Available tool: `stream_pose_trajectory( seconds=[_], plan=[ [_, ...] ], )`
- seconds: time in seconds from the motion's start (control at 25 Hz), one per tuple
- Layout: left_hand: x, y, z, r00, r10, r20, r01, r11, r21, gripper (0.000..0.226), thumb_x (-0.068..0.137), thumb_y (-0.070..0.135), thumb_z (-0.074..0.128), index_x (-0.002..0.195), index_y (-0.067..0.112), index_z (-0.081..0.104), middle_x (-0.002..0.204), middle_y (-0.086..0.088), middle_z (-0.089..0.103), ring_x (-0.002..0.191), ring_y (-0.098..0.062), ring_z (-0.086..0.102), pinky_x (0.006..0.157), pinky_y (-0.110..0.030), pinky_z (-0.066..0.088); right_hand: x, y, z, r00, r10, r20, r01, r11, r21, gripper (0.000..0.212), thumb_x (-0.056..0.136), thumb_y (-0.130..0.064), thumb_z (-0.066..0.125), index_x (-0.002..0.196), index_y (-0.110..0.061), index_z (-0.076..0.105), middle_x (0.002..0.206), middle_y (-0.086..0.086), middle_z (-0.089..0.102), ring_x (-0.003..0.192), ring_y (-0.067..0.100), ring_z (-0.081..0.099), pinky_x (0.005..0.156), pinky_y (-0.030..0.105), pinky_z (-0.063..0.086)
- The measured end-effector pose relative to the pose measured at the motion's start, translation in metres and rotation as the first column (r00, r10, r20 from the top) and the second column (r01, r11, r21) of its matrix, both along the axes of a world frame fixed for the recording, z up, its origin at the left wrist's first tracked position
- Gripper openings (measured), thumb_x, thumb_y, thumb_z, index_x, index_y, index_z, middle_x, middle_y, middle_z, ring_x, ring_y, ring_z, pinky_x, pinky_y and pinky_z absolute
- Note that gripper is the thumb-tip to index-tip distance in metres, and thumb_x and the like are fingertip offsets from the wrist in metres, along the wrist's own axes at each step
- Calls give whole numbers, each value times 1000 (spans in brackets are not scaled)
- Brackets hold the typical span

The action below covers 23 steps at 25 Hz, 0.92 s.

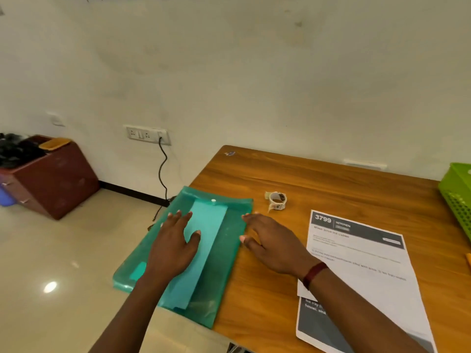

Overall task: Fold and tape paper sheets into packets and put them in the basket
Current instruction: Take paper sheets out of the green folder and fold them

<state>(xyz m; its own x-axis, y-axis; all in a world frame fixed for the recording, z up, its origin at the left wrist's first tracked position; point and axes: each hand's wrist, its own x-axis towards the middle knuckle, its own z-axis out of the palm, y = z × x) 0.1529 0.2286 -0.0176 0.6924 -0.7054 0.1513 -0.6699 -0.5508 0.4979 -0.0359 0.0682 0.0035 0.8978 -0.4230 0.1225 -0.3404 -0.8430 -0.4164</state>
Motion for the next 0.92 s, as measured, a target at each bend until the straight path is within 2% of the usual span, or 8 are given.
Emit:
stream_pose_trajectory(
  seconds=[0.2, 0.36, 0.44, 0.52, 0.64, 0.72, 0.8, 0.92],
  plan=[
    [45, 16, -11, 999, 39, 31, -41, 996, 78, 61, 91, 45, 46, 143, 12, 46, 145, -13, 48, 134, -30, 42, 110, -40, 33, 55, 8, -21, 991, 83, -100, -92, 992, -82, 51, 99, -40, 45, 144, -17, 39, 150, 5, 41, 139, 20, 35, 113, 36, 33],
    [67, 20, -9, 975, 204, -94, -200, 979, 46, 42, 100, 34, 46, 134, 9, 52, 128, -14, 60, 112, -30, 56, 87, -33, 40, 95, 10, -18, 987, 98, -127, -112, 988, -107, 50, 99, -40, 43, 143, -15, 39, 147, 7, 42, 134, 24, 37, 110, 40, 36],
    [65, 19, -17, 973, 224, -52, -217, 969, 114, 40, 100, 41, 38, 127, 15, 54, 117, -10, 63, 92, -23, 59, 76, -32, 45, 109, 5, -19, 989, 73, -125, -85, 992, -93, 49, 99, -39, 42, 142, -15, 41, 146, 7, 42, 133, 25, 39, 107, 41, 38],
    [62, 19, -29, 975, 215, 48, -220, 966, 133, 41, 100, 46, 32, 124, 18, 51, 109, -4, 59, 76, -12, 52, 63, -29, 41, 122, -4, -22, 995, 39, -88, -50, 992, -118, 40, 98, -34, 43, 131, -13, 51, 134, 8, 52, 122, 26, 49, 97, 41, 45],
    [65, 18, -35, 975, 212, 62, -217, 973, 81, 41, 100, 47, 30, 125, 20, 49, 108, -1, 57, 74, -9, 50, 60, -25, 36, 143, -25, -27, 999, -32, -35, 25, 984, -175, 23, 93, -17, 44, 106, -12, 62, 107, 9, 63, 97, 28, 60, 72, 34, 45],
    [65, 17, -36, 974, 213, 76, -218, 974, 64, 40, 100, 47, 29, 124, 22, 49, 105, 1, 57, 73, -6, 50, 57, -21, 35, 157, -42, -30, 994, -106, -19, 104, 990, -98, 25, 88, -5, 46, 98, -11, 68, 99, 11, 68, 89, 30, 64, 66, 31, 44],
    [63, 16, -35, 971, 229, 75, -232, 972, 32, 39, 100, 48, 27, 121, 23, 50, 99, 4, 58, 70, -4, 48, 53, -15, 30, 167, -58, -29, 984, -176, -1, 176, 984, 5, 33, 86, -1, 49, 103, -15, 73, 104, 11, 71, 92, 30, 66, 74, 34, 53],
    [61, 16, -34, 964, 257, 69, -257, 966, -2, 41, 101, 49, 26, 124, 24, 49, 93, 8, 56, 68, -1, 44, 54, -14, 27, 182, -71, -26, 982, -181, -44, 184, 981, 64, 29, 85, 3, 58, 101, -13, 75, 108, 8, 72, 100, 25, 66, 89, 34, 53]
  ],
)
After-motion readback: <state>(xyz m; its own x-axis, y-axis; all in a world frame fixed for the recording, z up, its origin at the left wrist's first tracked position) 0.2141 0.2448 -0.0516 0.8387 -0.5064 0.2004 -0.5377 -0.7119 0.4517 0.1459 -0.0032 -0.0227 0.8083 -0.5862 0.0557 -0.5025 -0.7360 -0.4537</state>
